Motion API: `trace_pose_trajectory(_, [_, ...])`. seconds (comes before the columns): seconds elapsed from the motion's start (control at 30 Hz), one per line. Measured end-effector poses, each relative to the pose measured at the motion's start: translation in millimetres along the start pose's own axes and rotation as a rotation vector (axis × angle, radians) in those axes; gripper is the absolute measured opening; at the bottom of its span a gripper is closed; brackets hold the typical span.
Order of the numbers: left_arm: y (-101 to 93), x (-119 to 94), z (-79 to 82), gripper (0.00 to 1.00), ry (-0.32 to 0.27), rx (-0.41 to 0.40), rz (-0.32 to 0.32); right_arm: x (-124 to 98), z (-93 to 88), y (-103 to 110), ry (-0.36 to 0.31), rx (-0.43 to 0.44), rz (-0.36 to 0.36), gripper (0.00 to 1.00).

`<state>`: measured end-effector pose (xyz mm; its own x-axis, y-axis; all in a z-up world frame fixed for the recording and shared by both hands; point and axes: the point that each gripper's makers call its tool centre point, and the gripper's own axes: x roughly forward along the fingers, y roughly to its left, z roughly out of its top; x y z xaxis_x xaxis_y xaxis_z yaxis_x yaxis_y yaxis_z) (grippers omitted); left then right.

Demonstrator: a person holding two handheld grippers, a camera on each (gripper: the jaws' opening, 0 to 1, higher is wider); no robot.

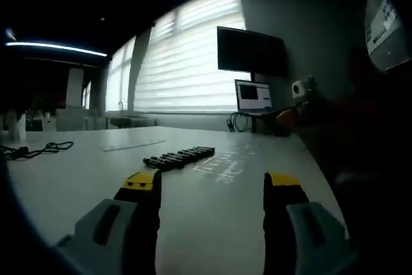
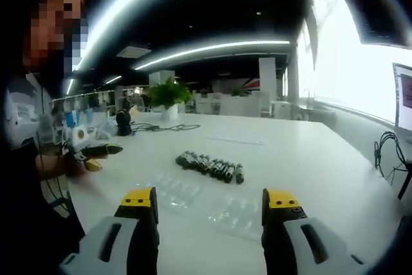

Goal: Grip medicine bottles put into box

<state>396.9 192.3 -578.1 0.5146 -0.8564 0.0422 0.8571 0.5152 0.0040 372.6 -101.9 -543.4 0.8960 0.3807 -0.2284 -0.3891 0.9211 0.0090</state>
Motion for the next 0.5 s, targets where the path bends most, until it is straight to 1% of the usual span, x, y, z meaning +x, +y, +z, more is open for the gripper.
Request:
trace_pose_trajectory(0.13, [5.4, -1, 1.9, 0.57, -0.013, -0.043, 0.004, 7, 3.8, 4, -0.006, 0.0, 0.017, 0.59])
trace_pose_trajectory(0.2, [6.0, -2, 2.3, 0.54, -0.016, -0.069, 0.0, 11, 4.9, 5, 0.004, -0.003, 0.023, 0.57])
trace_pose_trajectory(0.3, [5.9, -2, 1.3, 0.51, -0.014, -0.074, 0.006, 17, 5.5, 4, 0.027, -0.001, 0.021, 0.56])
trace_pose_trajectory(0.37, [4.5, -2, -0.3, 0.52, -0.006, -0.062, 0.006, 20, 7.5, 3, 0.029, 0.003, 0.016, 0.56])
trace_pose_trajectory(0.5, [3.5, -2, 0.2, 0.53, -0.007, -0.037, 0.01, 26, 10.1, 2, 0.038, 0.031, 0.011, 0.52])
